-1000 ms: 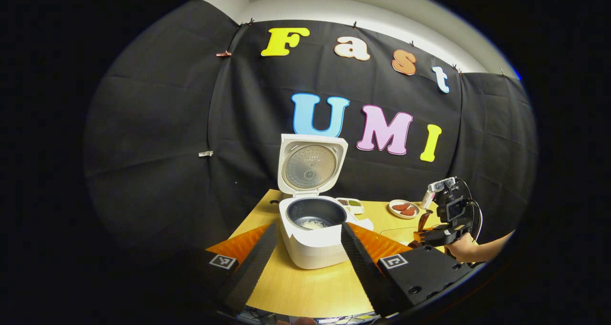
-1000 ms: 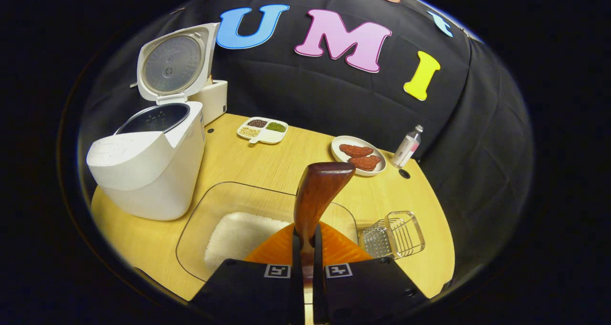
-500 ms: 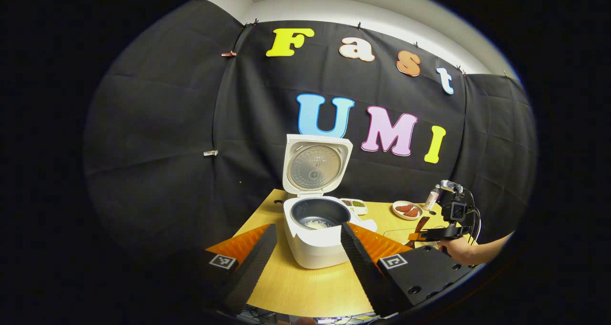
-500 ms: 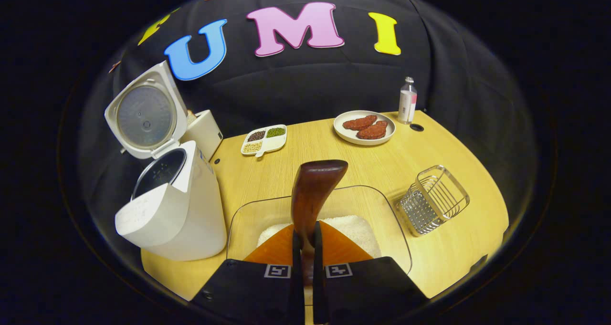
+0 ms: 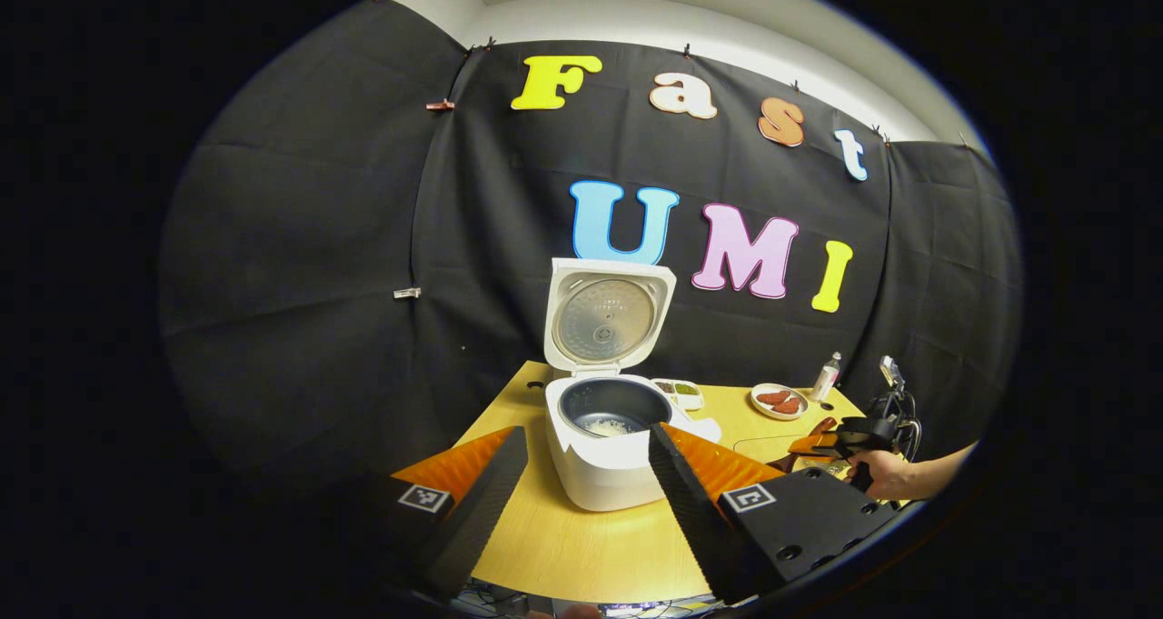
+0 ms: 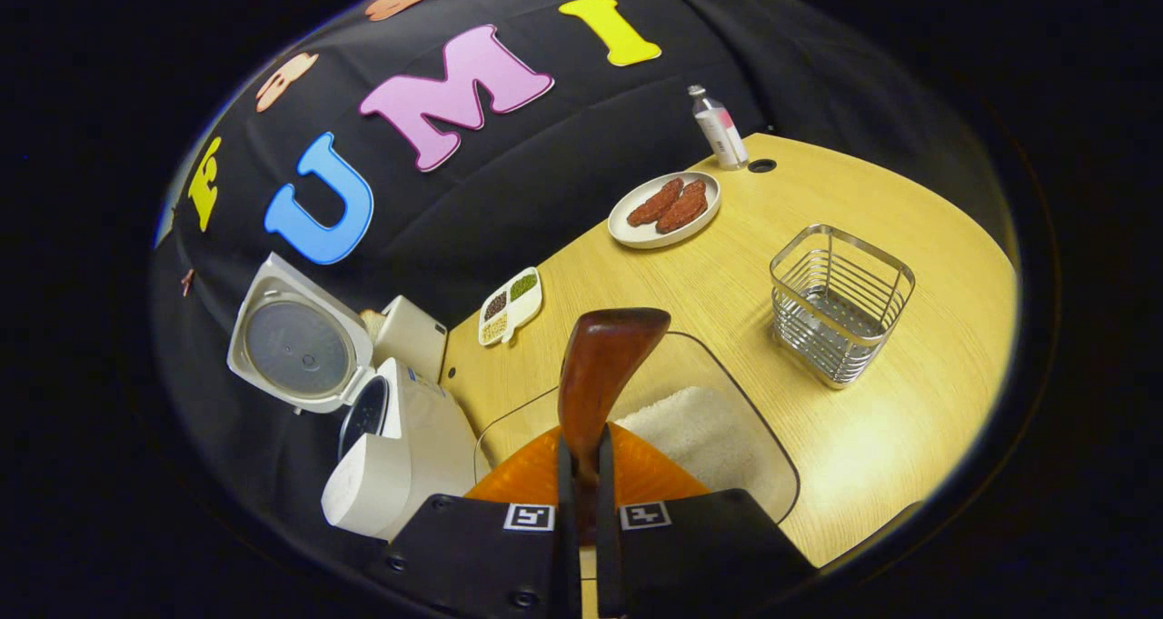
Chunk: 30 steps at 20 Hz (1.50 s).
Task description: Close the left gripper, press the button to open the rice cooker; take a wooden spoon from the chopstick holder with the right hand, scoop a spoonful of rice and pour it into the rice cooker, then put the wooden spoon back into the chopstick holder.
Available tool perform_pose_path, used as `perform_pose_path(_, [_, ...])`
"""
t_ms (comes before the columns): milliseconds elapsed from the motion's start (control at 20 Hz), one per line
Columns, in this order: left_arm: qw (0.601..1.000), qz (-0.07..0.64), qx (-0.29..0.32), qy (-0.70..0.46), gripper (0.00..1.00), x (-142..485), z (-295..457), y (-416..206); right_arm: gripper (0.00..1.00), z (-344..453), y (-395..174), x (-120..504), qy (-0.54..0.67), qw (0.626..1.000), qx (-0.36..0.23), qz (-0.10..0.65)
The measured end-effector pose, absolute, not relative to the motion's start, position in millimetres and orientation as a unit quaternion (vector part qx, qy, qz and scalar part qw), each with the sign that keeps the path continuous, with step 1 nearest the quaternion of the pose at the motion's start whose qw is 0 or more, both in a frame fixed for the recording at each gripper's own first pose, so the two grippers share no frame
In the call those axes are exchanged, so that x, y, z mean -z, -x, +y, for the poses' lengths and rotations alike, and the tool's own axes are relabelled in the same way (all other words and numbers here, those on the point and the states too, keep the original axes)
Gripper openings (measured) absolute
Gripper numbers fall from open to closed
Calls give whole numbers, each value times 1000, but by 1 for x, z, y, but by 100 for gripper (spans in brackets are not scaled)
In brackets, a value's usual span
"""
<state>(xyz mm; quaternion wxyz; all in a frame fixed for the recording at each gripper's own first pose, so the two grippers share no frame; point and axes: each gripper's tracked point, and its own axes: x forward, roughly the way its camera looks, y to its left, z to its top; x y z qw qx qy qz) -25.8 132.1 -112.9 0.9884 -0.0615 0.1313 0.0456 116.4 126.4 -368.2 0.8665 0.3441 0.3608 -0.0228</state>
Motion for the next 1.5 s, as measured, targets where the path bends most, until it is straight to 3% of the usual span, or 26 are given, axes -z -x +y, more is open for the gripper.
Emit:
perform_pose_path(300, [989,130,-40,63,93,111,127,27,11,90,-122,340,-412,853,35,319])
perform_pose_path(850, [990,127,-36,58,93,106,126,20,11,69,-138,283,-544,793,37,271])
perform_pose_path(1500, [988,127,-50,72,93,116,148,15,11,208,-194,183,-563,782,-78,255])
